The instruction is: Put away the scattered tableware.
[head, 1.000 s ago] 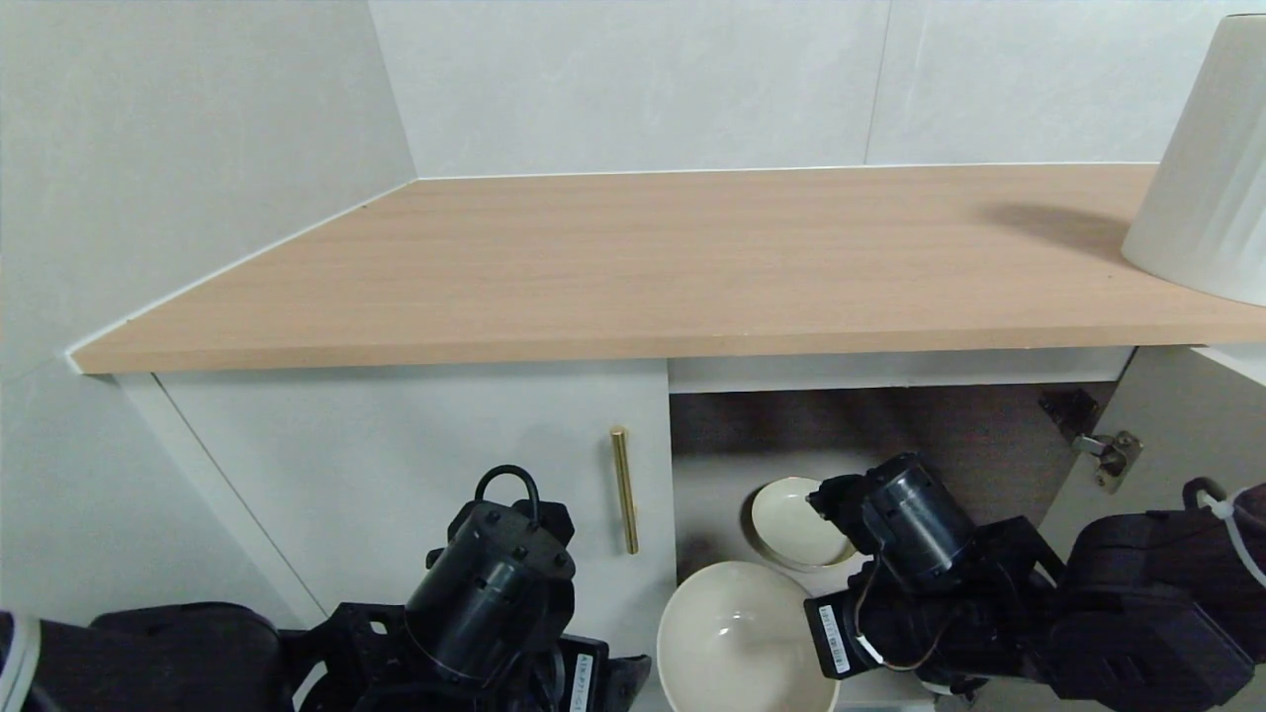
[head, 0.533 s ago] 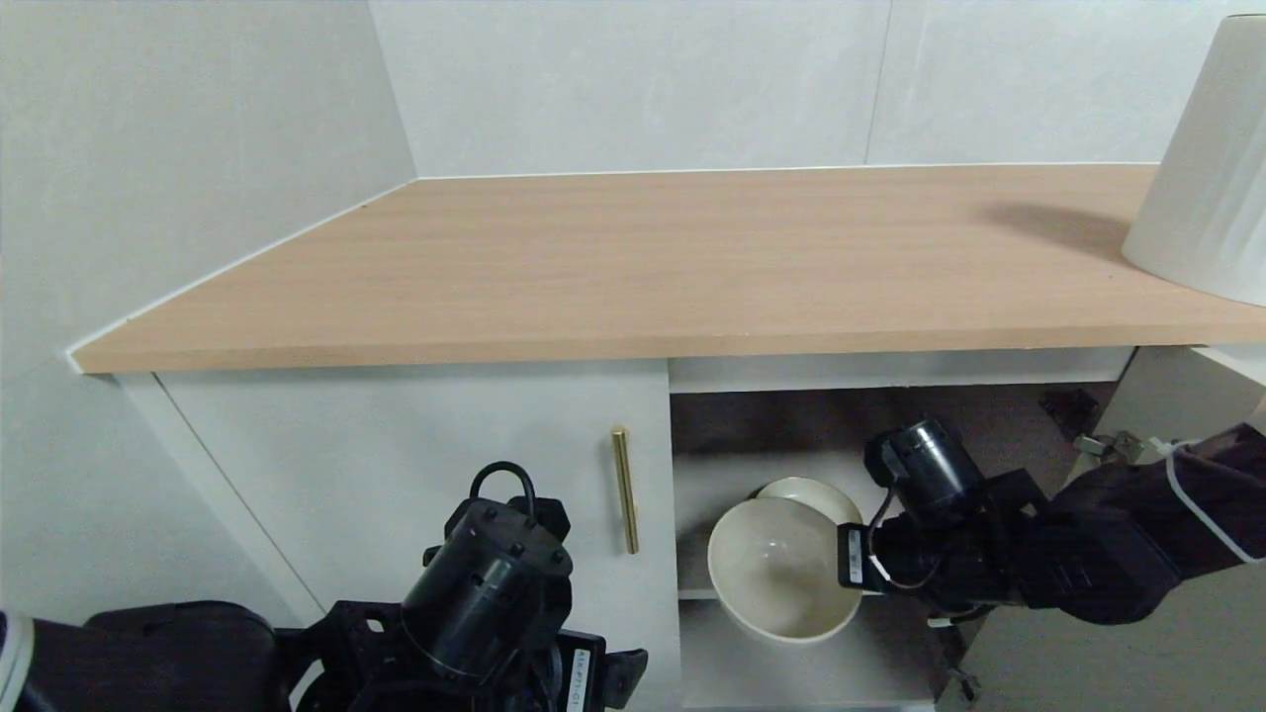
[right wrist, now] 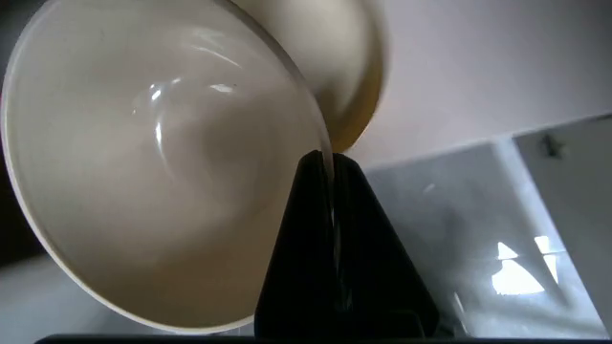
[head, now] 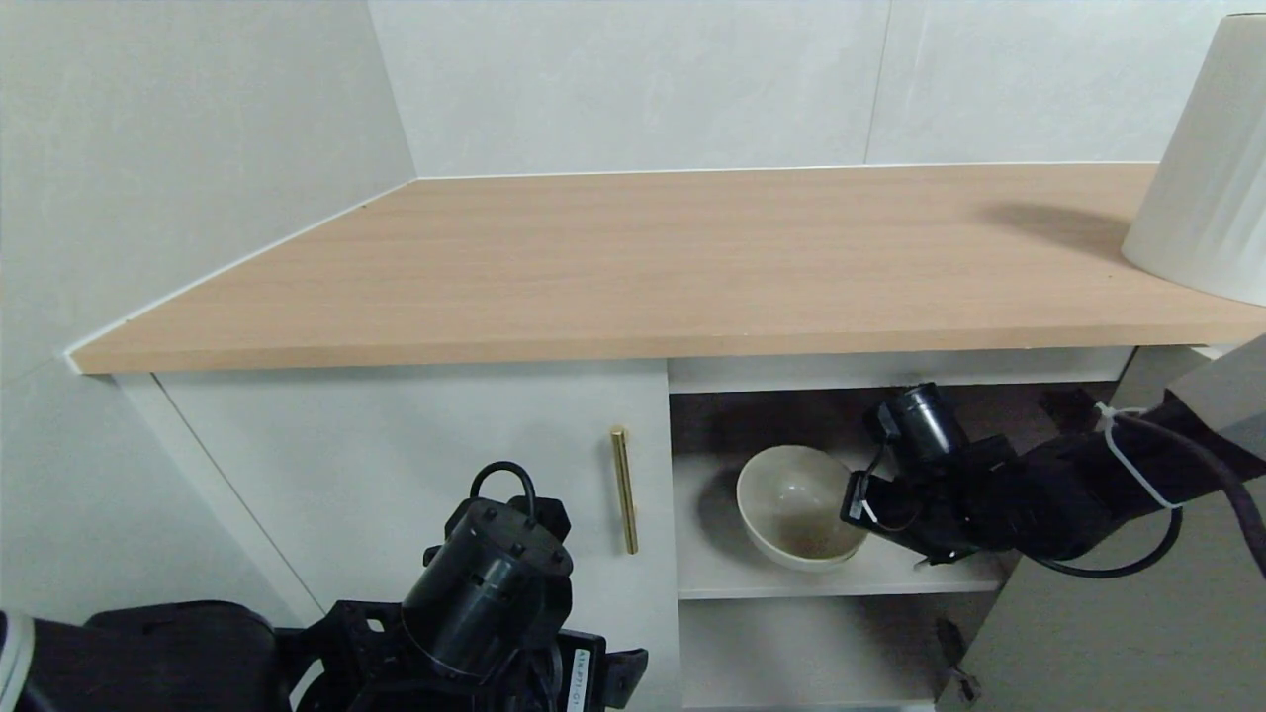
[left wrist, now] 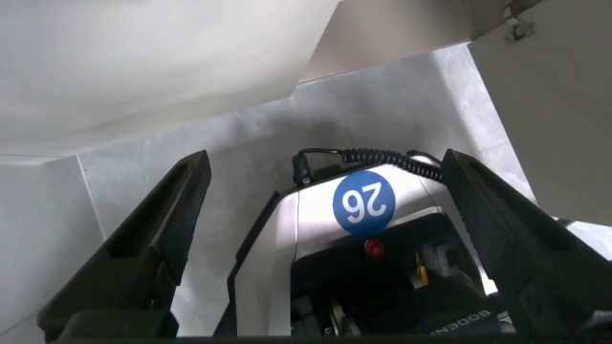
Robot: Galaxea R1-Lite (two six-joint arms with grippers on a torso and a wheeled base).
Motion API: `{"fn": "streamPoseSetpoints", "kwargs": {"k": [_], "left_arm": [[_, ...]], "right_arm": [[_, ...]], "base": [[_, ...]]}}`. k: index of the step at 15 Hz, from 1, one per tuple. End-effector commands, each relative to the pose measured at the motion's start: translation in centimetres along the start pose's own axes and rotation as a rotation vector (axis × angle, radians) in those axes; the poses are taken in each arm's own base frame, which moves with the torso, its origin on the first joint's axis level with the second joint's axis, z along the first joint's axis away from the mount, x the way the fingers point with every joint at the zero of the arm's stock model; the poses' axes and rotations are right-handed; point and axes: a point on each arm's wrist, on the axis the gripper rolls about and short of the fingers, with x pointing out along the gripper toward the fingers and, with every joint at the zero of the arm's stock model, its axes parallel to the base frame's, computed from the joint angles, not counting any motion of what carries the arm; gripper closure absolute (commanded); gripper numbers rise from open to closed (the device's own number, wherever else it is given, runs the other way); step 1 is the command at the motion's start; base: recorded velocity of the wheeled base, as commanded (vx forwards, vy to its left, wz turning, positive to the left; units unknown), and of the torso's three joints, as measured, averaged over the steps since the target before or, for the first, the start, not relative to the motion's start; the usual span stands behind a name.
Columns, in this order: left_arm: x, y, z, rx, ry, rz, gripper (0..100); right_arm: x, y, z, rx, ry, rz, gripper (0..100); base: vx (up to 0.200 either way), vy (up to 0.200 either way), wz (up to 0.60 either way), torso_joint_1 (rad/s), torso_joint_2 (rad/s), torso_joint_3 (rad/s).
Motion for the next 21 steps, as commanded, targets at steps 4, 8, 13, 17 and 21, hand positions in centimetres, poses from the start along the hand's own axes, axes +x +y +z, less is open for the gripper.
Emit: {"fn": "streamPoseSetpoints", "kwargs": {"k": [4,8,13,17,21], "left_arm": [[0.0,0.0,0.0,0.000,0.000,0.000,0],[0.1,0.0,0.0,0.000,0.003,0.002,0],[0.1,0.0,0.0,0.000,0.003,0.002,0],[0.1,0.0,0.0,-0.001,0.002,0.003,0],[0.1,0.0,0.0,0.000,0.003,0.002,0]], "right_arm": [[3.3,-0.5,0.4,0.031,-0.043,-0.044,100],[4.3,-0.9,0.4,0.035,-0.047,-0.076,100],[4.6,-0.9,0.3,0.037,-0.047,-0.084,100],[4.6,-0.9,0.3,0.037,-0.047,-0.084,100],[4.5,-0.9,0.4,0.037,-0.048,-0.083,0]], "base": [[0.000,0.000,0.00,0.000,0.00,0.000],[0.000,0.000,0.00,0.000,0.00,0.000],[0.000,0.000,0.00,0.000,0.00,0.000],[0.000,0.000,0.00,0.000,0.00,0.000],[0.000,0.000,0.00,0.000,0.00,0.000]]}}
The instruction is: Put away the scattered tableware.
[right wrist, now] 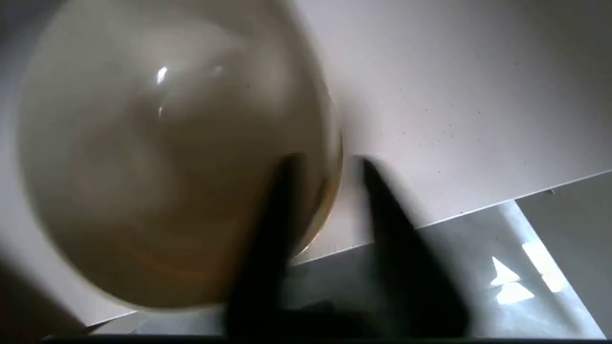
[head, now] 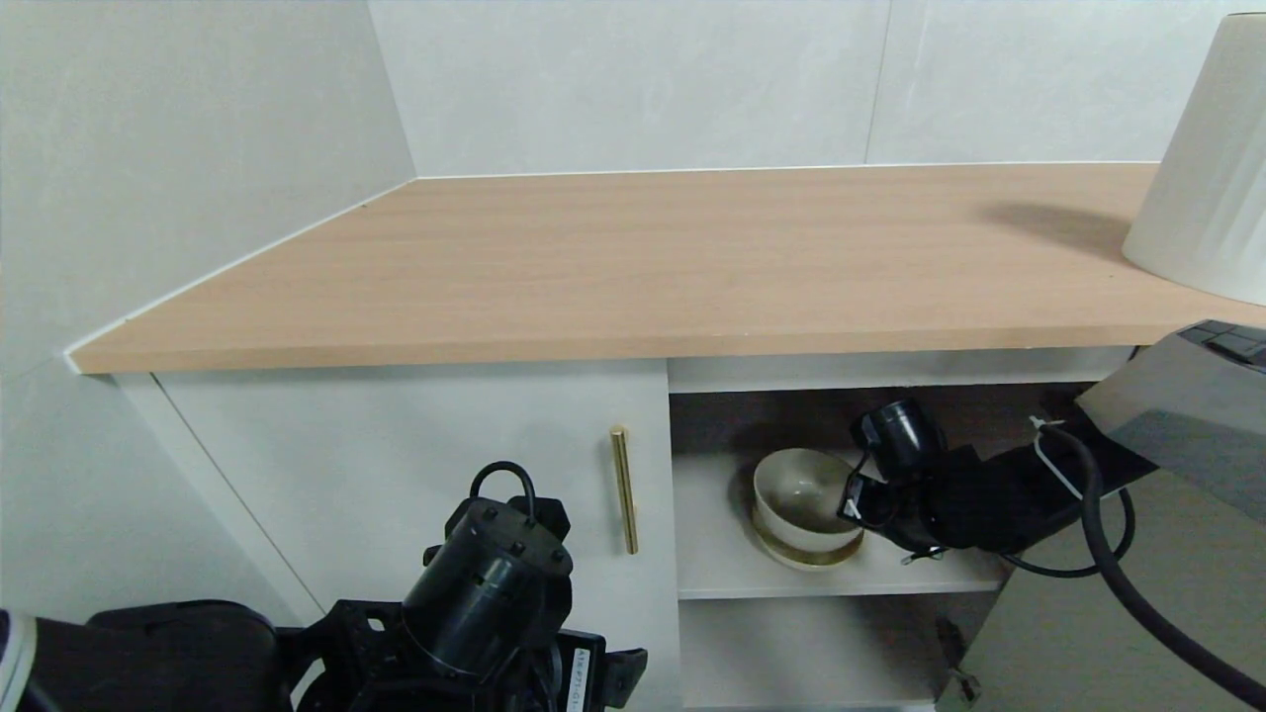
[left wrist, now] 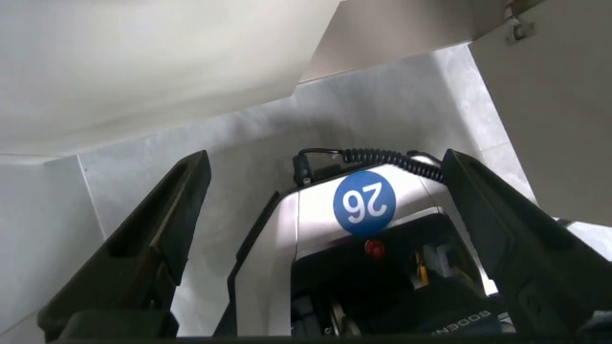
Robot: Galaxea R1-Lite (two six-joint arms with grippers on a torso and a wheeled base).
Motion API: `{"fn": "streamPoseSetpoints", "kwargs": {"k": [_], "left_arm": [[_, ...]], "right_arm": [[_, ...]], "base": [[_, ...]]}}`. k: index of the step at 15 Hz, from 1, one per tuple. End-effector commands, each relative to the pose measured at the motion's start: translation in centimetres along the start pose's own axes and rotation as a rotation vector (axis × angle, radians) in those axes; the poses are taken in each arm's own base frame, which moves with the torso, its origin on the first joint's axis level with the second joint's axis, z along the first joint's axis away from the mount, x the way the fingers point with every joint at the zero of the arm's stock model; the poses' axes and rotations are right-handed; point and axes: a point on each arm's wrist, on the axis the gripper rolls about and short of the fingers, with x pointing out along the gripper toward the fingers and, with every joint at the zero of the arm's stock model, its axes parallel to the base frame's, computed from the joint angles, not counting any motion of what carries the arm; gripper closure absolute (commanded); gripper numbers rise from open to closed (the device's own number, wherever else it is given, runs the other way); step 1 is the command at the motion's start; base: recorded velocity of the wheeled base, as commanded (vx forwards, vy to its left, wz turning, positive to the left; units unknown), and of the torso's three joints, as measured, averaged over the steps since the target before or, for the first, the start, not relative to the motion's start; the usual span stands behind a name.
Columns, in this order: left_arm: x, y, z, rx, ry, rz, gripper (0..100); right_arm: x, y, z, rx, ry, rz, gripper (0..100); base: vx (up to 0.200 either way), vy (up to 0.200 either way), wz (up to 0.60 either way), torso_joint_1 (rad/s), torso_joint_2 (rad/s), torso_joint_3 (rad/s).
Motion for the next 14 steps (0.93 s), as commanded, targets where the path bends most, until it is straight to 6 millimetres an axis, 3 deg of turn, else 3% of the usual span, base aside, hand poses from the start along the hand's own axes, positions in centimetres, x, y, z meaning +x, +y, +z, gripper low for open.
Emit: {"fn": "streamPoseSetpoints", "kwargs": {"k": [1,5,9,12,14], "left_arm": [[0.0,0.0,0.0,0.001,0.002,0.000,0],[0.0,0.0,0.0,-0.002,0.000,0.002,0],[-1.9,1.0,0.8,-0.028,-0.059,-0.006,0],[-3.9,2.2,0.9,-0.055,-0.088,0.001,0],[-5.9,3.5,0.8,-0.080,-0.114,0.007,0]], "right_arm": [[-0.2,0.0,0.0,-0.001,-0.001,0.002,0],[-0.9,0.0,0.2,-0.005,-0.003,0.010,0],[-8.3,-0.6,-1.1,-0.224,0.079,0.139,0],[-12.6,-1.1,-2.5,-0.366,0.073,0.217,0],[-15.7,-1.8,-2.0,-0.401,0.061,0.247,0]], "base": [[0.000,0.000,0.00,0.000,0.00,0.000],[0.000,0.000,0.00,0.000,0.00,0.000],[0.000,0.000,0.00,0.000,0.00,0.000],[0.000,0.000,0.00,0.000,0.00,0.000],[0.000,0.000,0.00,0.000,0.00,0.000]]}}
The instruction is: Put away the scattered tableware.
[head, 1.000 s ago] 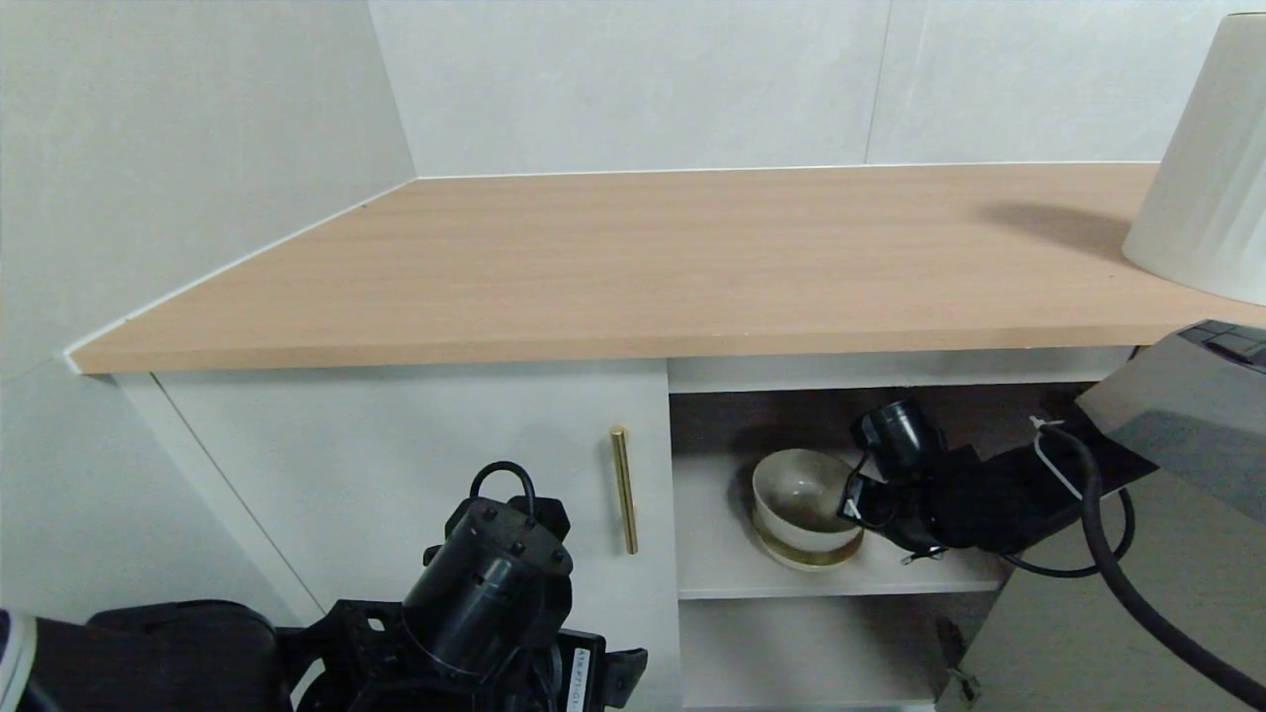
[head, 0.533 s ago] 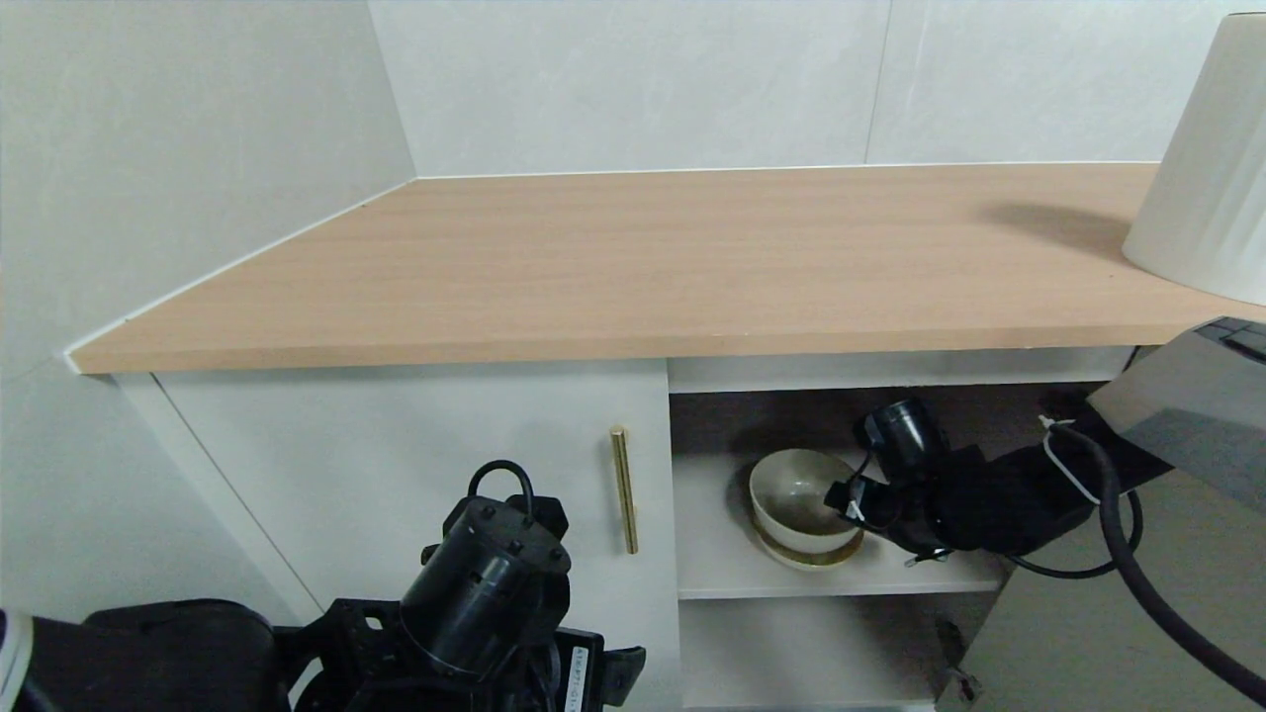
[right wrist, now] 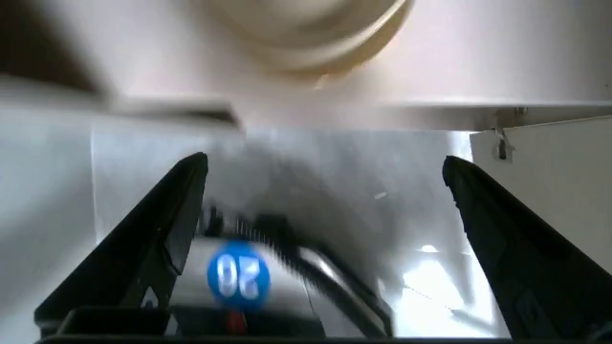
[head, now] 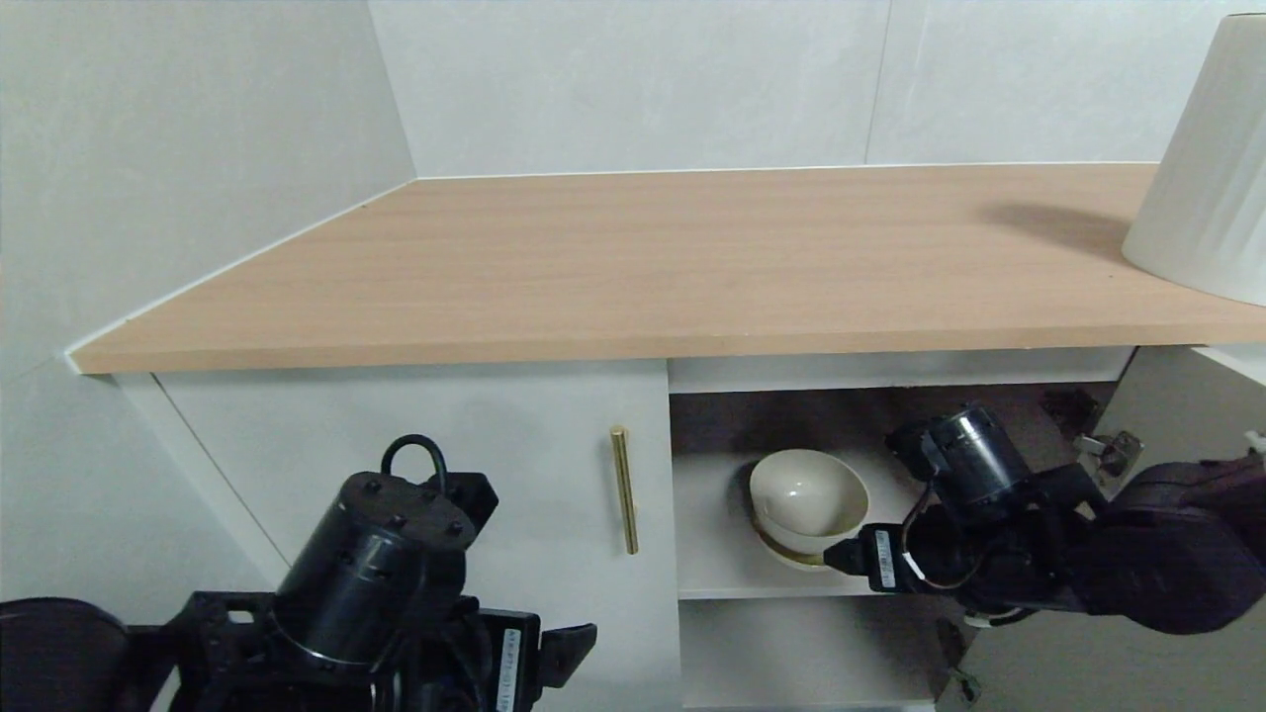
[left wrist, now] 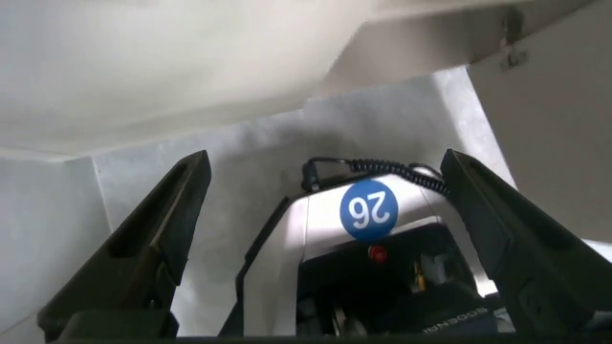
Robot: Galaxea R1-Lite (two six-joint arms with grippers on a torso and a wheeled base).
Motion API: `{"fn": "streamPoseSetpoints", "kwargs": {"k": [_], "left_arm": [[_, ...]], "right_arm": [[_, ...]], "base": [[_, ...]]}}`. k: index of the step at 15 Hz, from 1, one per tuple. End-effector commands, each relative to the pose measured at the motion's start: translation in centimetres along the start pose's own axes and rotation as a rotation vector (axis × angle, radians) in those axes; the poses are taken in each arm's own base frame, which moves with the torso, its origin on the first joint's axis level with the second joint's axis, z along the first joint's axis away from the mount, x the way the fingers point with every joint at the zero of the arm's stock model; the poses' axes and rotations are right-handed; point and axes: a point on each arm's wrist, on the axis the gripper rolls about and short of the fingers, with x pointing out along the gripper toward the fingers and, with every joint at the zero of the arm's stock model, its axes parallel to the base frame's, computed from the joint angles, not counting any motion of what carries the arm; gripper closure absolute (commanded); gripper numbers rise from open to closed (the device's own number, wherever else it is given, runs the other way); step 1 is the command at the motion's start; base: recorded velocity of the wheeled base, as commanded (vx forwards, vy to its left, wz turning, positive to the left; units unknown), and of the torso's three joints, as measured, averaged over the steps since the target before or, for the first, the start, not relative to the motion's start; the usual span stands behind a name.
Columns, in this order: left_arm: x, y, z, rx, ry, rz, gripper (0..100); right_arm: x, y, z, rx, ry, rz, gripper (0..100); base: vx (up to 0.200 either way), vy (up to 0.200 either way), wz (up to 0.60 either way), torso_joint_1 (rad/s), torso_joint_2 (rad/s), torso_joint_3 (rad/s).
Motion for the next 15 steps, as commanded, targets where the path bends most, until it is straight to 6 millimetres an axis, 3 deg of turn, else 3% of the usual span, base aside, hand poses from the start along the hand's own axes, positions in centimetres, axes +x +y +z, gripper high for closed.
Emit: {"fn": "streamPoseSetpoints", "kwargs": {"k": [1,4,6,13,15], "left_arm": [[-2.6,1.4,0.2,-0.033,-0.055,-0.006,0],[-4.8,3.3,0.2,0.003,-0.092,0.027,0],[-5.0,3.4,0.3,0.005,-0.102,0.032,0],[-3.8,3.3,0.1,0.017,-0.057,0.051,0],[-3.5,3.2,0.1,0.019,-0.046,0.056,0]], "right_arm": [[-5.2,-0.1,0.0,-0.032,-0.045,0.060,0],[-11.8,-0.6,-0.1,-0.066,0.028,0.154,0],[-13.8,-1.1,-0.2,-0.068,0.078,0.184,0],[-12.9,-1.2,-0.7,-0.071,0.115,0.159,0],[-12.3,-1.1,-0.9,-0.074,0.135,0.143,0]], "base": [[0.000,0.000,0.00,0.000,0.00,0.000],[0.000,0.000,0.00,0.000,0.00,0.000],[0.000,0.000,0.00,0.000,0.00,0.000],[0.000,0.000,0.00,0.000,0.00,0.000],[-0.200,0.000,0.00,0.002,0.00,0.002]]}}
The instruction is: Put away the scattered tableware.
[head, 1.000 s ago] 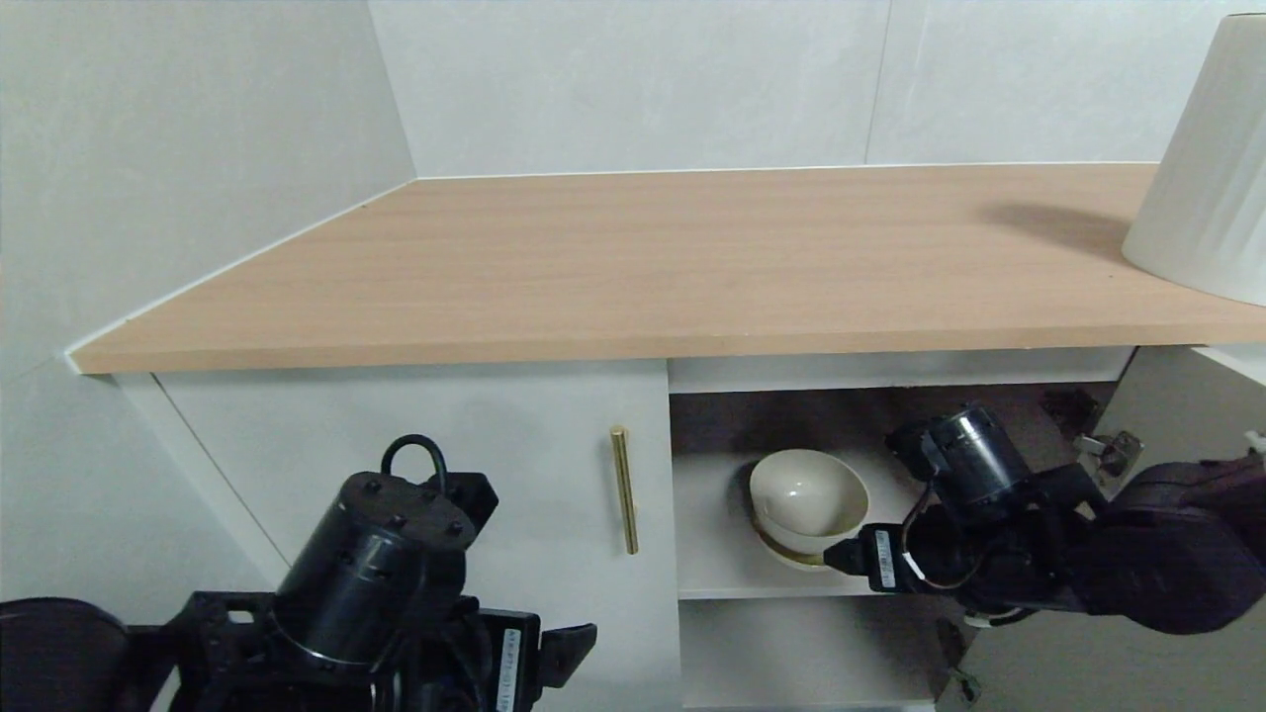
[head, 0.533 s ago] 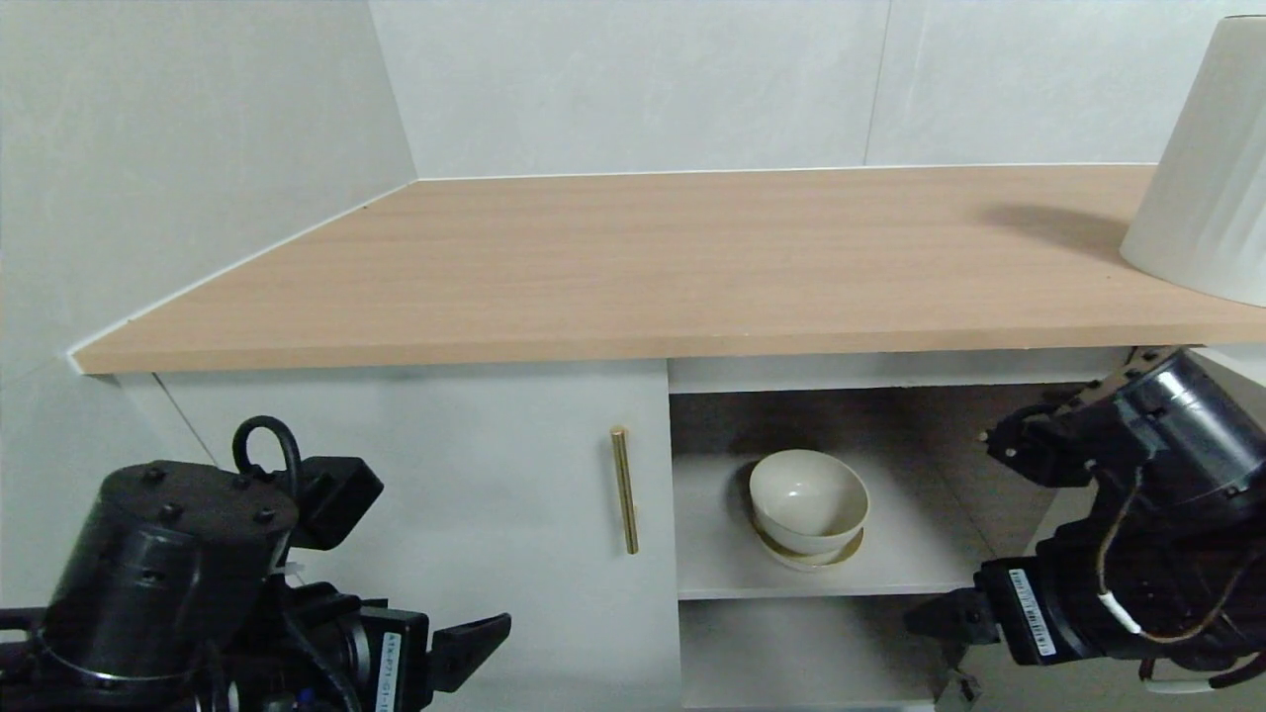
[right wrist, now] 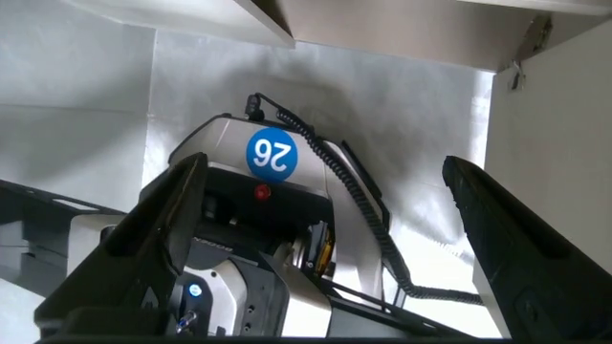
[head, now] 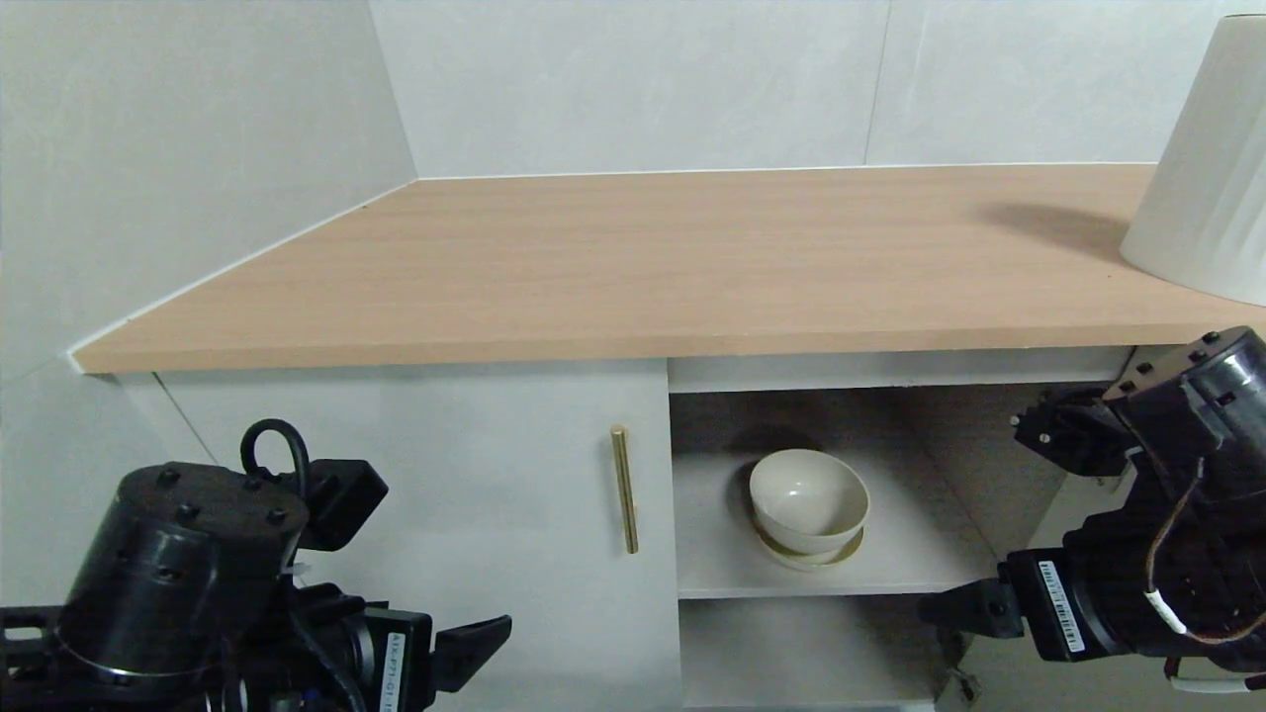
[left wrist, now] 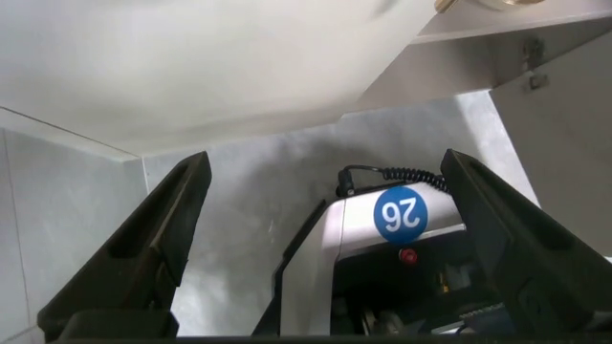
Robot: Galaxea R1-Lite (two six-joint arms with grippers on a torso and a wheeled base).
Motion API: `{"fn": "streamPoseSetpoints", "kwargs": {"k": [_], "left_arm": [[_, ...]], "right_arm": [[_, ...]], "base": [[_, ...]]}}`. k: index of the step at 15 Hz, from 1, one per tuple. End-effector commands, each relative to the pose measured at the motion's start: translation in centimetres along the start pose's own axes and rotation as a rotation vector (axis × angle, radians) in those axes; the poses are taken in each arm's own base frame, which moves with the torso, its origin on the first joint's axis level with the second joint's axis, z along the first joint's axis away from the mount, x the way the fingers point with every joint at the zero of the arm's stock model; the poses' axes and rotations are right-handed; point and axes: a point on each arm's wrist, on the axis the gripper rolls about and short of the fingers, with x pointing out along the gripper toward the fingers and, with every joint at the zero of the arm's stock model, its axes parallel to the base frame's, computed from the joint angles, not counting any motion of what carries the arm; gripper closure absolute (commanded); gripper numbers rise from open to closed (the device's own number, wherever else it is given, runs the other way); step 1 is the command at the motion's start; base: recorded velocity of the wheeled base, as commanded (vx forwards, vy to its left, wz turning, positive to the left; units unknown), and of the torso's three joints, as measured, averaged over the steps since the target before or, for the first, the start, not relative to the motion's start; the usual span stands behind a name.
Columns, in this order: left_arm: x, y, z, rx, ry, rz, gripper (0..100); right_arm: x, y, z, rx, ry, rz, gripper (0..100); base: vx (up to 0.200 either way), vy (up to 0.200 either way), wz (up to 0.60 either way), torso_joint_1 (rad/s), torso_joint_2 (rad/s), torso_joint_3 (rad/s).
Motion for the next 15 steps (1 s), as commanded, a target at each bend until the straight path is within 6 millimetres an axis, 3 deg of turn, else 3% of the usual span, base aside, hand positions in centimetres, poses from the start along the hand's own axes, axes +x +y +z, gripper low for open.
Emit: {"fn": "streamPoseSetpoints", "kwargs": {"k": [1,15], "left_arm": [[0.41,-0.07,-0.09,0.004,0.016,0.008,0],[0.68,-0.18,-0.22,0.010,0.030,0.009,0]], "right_arm": [[0.63,0.01,-0.09,-0.003,0.023,-0.012,0],[1.56,-0.17,-0.29,-0.012,0.030,-0.079,0]], "base": [[-0.200,0.000,0.00,0.017,0.00,-0.002],[-0.200,0.000,0.00,0.001,0.00,0.002]]}}
